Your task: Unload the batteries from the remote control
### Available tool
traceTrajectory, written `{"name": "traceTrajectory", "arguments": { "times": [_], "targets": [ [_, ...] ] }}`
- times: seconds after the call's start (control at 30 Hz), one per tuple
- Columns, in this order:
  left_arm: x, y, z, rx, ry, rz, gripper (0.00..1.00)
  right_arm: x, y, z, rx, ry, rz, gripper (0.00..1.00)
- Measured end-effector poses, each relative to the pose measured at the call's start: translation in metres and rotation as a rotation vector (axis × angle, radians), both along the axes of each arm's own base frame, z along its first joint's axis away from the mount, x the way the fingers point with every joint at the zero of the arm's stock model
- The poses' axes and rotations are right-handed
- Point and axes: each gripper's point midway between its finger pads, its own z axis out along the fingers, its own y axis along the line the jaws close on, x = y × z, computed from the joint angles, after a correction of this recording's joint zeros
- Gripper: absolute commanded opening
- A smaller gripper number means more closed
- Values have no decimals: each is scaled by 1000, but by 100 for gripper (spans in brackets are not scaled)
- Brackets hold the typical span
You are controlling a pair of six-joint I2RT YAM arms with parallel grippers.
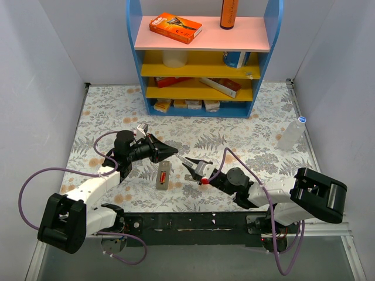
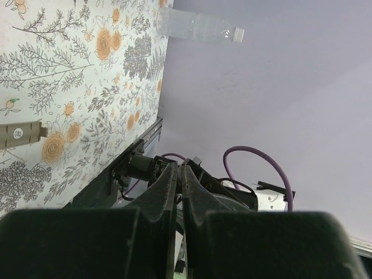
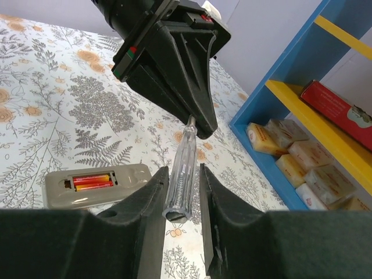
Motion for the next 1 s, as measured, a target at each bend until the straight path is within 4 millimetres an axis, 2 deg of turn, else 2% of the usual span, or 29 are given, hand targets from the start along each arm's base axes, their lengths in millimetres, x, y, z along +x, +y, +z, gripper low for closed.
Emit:
{"name": "traceTrajectory", "arguments": {
  "times": [0.03, 0.07, 0.17, 0.23, 0.27, 0.3, 0.37, 0.47, 0.53, 0.57, 0.67, 0.7, 0.87, 1.0],
  "targets": [
    [0, 0, 0, 1, 0, 2, 0, 0, 1, 1, 2, 0, 0, 31],
    [0, 0, 0, 1, -1, 2, 0, 0, 1, 1, 2, 0, 2, 19],
    [1, 1, -1, 2, 4, 10, 0, 1, 1, 2, 3, -3, -6, 1],
    [3, 1, -1, 1, 8, 19, 0, 2, 1, 2, 4, 0, -9, 1],
    [3, 1, -1, 1, 10, 19, 4, 3, 1, 2, 4, 0, -11, 1],
    [3, 1, -1, 1, 12, 20, 15, 3, 1, 2, 4, 0, -12, 1],
    [3, 1, -2, 5, 11, 19, 48, 3, 1, 2, 4, 0, -13, 1],
    [0, 3, -14, 42, 52, 23, 66, 3, 0, 7, 19, -1, -14, 1],
    [1, 7, -22, 85, 85, 35, 73, 2, -3, 14, 34, 4, -17, 1],
    [1, 8, -22, 102, 88, 36, 77, 2, -5, 16, 35, 9, -23, 1],
    [7, 16, -18, 169, 57, 58, 81, 3, -9, 25, 16, 23, -36, 1],
    [8, 18, -17, 175, 51, 67, 86, 3, -10, 28, 4, 28, -40, 1],
    [25, 40, -6, 314, -38, 129, 94, 6, -11, 42, -84, 40, -56, 1],
    [32, 55, -3, 408, -88, 139, 98, 12, -6, 42, -213, 70, -66, 1]
  ]
}}
